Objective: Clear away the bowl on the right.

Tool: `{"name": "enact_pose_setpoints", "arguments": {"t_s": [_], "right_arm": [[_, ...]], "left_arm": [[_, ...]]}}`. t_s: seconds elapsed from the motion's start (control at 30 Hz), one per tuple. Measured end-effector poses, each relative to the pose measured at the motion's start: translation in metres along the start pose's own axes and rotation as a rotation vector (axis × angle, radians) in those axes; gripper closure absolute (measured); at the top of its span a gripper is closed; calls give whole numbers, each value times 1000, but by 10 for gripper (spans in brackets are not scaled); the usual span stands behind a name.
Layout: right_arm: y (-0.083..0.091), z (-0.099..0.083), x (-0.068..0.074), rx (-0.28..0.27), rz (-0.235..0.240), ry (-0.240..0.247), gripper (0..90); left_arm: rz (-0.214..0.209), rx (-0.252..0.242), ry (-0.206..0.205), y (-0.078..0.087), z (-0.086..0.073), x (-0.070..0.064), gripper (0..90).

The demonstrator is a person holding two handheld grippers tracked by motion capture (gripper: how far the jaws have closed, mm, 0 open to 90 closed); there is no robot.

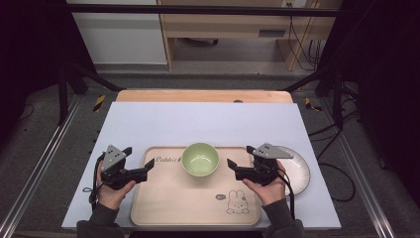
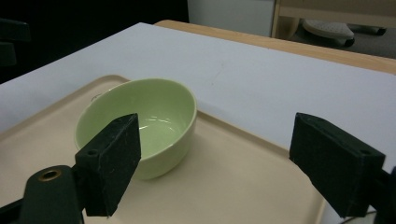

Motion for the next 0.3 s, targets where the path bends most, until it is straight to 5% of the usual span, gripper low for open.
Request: {"name": "enact_pose_setpoints", "arguments": {"t_s": [0.3], "right_arm": [[6, -15, -12, 11, -28, 6, 168]], "left_arm": [[1, 24, -6, -3, -8, 1, 97]]}}
Point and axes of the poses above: each handheld gripper's, and its own axes: y roughly backward along the jaws, z roughly out of its top, x roughly to its left, the point moved 7 cm from there along -y, roughly forward along the jaws, and after that the axes turned 4 degrees about x, right-handed, at the moved point
